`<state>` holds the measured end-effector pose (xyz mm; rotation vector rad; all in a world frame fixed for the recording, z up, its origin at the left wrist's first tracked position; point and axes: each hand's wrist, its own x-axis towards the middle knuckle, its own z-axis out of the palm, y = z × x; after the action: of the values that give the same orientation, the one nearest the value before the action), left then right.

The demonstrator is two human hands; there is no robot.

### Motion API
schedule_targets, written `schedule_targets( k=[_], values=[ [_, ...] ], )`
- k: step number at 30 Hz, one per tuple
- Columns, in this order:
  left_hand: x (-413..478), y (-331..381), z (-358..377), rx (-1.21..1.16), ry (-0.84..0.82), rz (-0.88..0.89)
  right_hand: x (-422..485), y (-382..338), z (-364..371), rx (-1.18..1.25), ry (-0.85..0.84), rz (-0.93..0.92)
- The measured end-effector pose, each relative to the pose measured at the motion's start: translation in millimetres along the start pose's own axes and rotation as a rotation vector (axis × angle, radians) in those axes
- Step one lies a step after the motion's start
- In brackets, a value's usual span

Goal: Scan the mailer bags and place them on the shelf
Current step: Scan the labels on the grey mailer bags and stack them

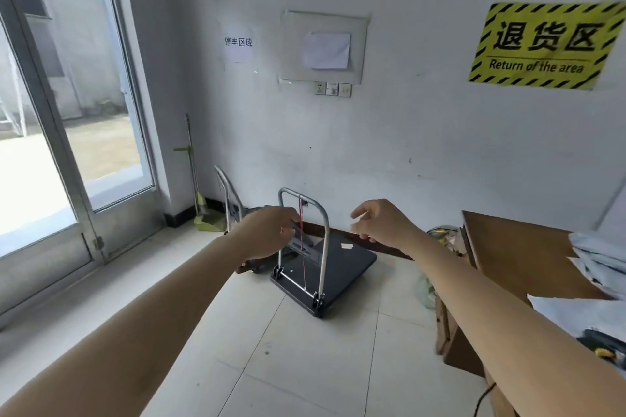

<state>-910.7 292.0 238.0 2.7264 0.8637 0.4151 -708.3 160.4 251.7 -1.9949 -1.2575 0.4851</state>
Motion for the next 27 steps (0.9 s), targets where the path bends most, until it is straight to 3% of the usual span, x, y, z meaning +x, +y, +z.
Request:
schedule_targets(
  k=[7, 11, 15, 20, 27],
  values=[
    [173, -28, 16, -0.001, -0.057, 0.052, 130, 59, -44, -0.148, 0.020, 0.070],
    [268, -35, 36, -0.039, -0.103, 0.084, 174, 100, -81, -0.114, 0.105, 0.198],
    [366, -12, 71, 0.115, -0.184, 0.307, 189, 143, -113, -0.118, 0.188, 0.325],
    [487, 69, 118, -0.062, -0.195, 0.609, 173, 201, -156, -0.153, 0.394, 0.599],
    [568, 174, 199, -0.153, -0.437, 0.937, 107, 242, -186, -0.094, 0.694, 1.067]
  ],
)
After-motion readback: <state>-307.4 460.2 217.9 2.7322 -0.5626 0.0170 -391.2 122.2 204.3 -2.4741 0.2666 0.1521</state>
